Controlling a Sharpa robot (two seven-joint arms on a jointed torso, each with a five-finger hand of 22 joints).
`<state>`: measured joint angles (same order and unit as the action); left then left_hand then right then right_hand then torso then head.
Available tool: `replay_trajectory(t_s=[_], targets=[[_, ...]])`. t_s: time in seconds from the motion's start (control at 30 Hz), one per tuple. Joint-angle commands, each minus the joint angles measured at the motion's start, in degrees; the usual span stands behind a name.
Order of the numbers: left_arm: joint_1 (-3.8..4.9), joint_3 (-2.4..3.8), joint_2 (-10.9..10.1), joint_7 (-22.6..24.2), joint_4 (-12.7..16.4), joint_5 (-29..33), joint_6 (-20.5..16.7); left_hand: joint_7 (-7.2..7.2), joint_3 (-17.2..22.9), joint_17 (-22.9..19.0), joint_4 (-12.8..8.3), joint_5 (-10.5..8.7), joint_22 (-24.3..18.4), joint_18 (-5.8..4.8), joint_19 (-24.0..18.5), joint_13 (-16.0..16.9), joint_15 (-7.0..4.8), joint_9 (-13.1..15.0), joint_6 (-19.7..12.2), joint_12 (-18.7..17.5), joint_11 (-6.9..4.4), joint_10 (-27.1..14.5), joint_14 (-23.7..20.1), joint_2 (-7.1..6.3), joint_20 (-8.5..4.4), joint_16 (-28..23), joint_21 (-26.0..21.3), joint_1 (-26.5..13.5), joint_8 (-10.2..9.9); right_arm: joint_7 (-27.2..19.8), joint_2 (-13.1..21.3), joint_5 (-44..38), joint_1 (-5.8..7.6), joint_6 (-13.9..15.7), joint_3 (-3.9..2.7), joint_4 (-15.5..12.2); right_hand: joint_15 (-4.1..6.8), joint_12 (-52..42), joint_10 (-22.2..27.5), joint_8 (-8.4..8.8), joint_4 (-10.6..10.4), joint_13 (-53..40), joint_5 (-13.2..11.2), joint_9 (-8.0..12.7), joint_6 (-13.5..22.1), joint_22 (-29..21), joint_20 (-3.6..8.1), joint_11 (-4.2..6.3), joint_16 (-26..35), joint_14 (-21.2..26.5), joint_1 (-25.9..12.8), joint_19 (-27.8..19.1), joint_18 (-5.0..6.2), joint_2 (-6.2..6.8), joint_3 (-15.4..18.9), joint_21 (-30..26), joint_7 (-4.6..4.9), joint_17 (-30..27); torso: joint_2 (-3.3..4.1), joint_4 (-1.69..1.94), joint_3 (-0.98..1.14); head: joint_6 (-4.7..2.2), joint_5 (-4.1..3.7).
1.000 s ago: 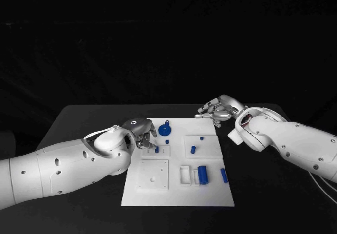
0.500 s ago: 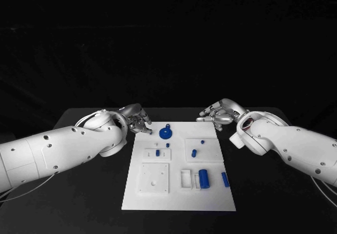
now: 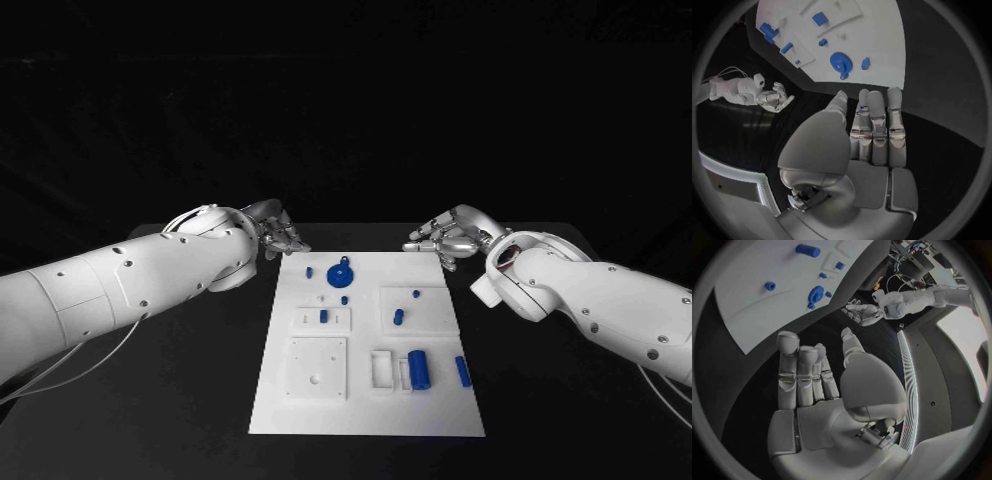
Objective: Assemble the parts on the task board
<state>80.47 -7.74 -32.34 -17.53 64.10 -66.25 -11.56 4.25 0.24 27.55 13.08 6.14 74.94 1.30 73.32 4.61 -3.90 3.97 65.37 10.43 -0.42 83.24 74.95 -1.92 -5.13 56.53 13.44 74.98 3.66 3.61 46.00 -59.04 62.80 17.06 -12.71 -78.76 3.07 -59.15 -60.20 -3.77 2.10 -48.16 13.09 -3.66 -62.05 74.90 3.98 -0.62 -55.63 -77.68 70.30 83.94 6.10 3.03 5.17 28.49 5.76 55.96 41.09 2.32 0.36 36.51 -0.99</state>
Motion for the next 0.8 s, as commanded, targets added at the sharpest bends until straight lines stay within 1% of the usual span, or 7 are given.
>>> replay_trajectory(t_s=[0.03, 0.1, 0.2, 0.3, 0.37, 0.5, 0.8], targets=[[0.32, -0.04, 1.88, -2.45, -3.16, 3.2, 10.03, -0.21, 0.12, 1.4, 0.61, -2.33, 1.29, 0.73, 0.73, 0.77, -0.28, 0.35, 0.84, 1.86, -0.2, 0.65, 0.08, 0.18, -0.22, 2.42, 1.36, -3.32, 0.11, -0.25, -0.14, 0.1, -0.03, 0.16, -0.03, -0.05, 0.06, 0.13, -0.54, 0.2, -0.4, 0.05, 0.35, 0.07, 0.41, 3.11, 0.19, 0.0, 0.31, -0.34, 0.32, 1.88, 0.67, -0.04, -0.16, 0.0, -0.04, 0.04, -0.01, -0.05, 0.01, -0.09, 0.01], [0.36, -0.18, 3.02, -2.89, -5.09, 3.39, 12.04, -0.34, 0.5, 2.58, 0.52, -2.48, 1.33, 0.58, 0.73, 1.67, -0.61, 0.59, 0.94, 3.73, -0.43, 0.87, 0.08, 0.44, -0.6, 4.71, 3.58, -4.85, 0.1, -0.25, -0.2, 0.1, -0.03, 0.15, -0.03, -0.04, 0.06, 0.13, -0.54, 0.19, -0.51, 0.05, 0.49, 0.07, 0.42, 3.1, 0.19, 0.0, 0.29, -0.36, 0.29, 1.89, 0.68, -0.03, -0.16, -0.01, -0.04, 0.05, 0.06, -0.12, 0.01, -0.12, 0.15], [0.39, -0.64, 4.76, -3.02, -7.98, 3.55, 14.98, -0.69, 0.51, 3.14, 0.4, -1.48, 1.38, 0.42, 0.25, 3.09, -0.9, 1.4, 1.44, 6.51, -0.91, 1.15, 0.29, 2.81, -0.89, 6.13, 5.41, -5.1, 0.15, -0.24, -0.29, 0.1, -0.03, 0.11, -0.03, -0.01, 0.05, 0.13, -0.54, 0.19, -0.62, 0.06, 0.67, 0.07, 0.41, 3.11, 0.19, 0.0, 0.31, -0.35, 0.28, 1.89, 0.67, -0.03, -0.18, 0.04, -0.04, 0.03, 0.13, -0.16, 0.02, -0.29, 0.25], [0.39, -1.24, 6.37, -2.96, -10.62, 3.53, 17.81, -0.65, -0.52, 3.96, 0.23, -1.32, 1.37, 0.41, -0.56, 4.89, -1.05, 2.53, 0.86, 10.07, -1.21, 0.12, 0.28, 3.87, -1.06, 8.56, 8.14, -5.38, 0.2, -0.23, -0.42, 0.11, -0.03, 0.08, -0.03, 0.02, 0.06, 0.13, -0.55, 0.19, -0.74, 0.06, 0.84, 0.07, 0.43, 3.12, 0.19, 0.0, 0.3, -0.35, 0.23, 1.88, 0.67, -0.07, -0.19, 0.06, -0.04, 0.04, 0.19, -0.22, 0.0, -0.35, 0.34], [0.39, -1.54, 7.26, -3.03, -12.14, 3.25, 19.57, -0.73, -1.0, 3.74, 0.21, -1.36, 1.28, 0.58, -1.44, 5.59, -1.04, 3.3, 0.64, 11.92, -1.16, -0.6, 0.03, 4.09, -0.98, 9.27, 9.86, -5.7, 0.12, -0.21, -0.43, 0.11, -0.02, 0.05, -0.03, -0.05, 0.06, 0.13, -0.55, 0.19, -0.74, 0.06, 0.84, 0.07, 0.43, 3.12, 0.19, 0.0, 0.3, -0.35, 0.23, 1.88, 0.67, -0.07, -0.19, 0.06, -0.04, 0.04, 0.36, -0.31, -0.04, -0.46, 0.36], [0.36, -1.86, 8.41, -2.86, -14.23, 2.96, 21.01, -0.81, -1.17, 3.77, 0.67, -1.84, 1.23, 0.63, -1.84, 5.92, -1.08, 4.05, 0.64, 13.06, -1.22, -0.75, -0.09, 4.05, -1.02, 10.28, 10.95, -6.76, 0.14, -0.18, -0.47, 0.1, -0.02, 0.04, -0.03, -0.1, 0.06, 0.14, -0.55, 0.19, -0.89, 0.06, 1.01, 0.07, 0.42, 3.1, 0.19, 0.01, 0.36, -0.32, 0.3, 1.87, 0.68, 0.04, -0.21, -0.01, -0.04, -0.01, 0.43, -0.34, -0.05, -0.42, 0.23], [0.33, -2.06, 10.19, -1.57, -16.8, 3.5, 20.58, -0.7, -1.06, 3.59, 2.03, -2.14, 1.2, 0.73, -2.04, 5.98, -1.04, 4.41, 0.01, 13.52, -1.11, -1.16, -0.16, 4.72, -0.99, 10.66, 11.54, -8.08, 0.1, -0.15, -0.57, 0.1, -0.02, 0.11, -0.03, -0.22, 0.06, 0.14, -0.56, 0.19, -0.99, 0.06, 1.12, 0.07, 0.42, 3.11, 0.19, 0.0, 0.31, -0.35, 0.32, 1.88, 0.67, 0.08, -0.22, 0.04, -0.04, 0.04, 0.81, -0.66, -0.16, -0.54, 0.3]])
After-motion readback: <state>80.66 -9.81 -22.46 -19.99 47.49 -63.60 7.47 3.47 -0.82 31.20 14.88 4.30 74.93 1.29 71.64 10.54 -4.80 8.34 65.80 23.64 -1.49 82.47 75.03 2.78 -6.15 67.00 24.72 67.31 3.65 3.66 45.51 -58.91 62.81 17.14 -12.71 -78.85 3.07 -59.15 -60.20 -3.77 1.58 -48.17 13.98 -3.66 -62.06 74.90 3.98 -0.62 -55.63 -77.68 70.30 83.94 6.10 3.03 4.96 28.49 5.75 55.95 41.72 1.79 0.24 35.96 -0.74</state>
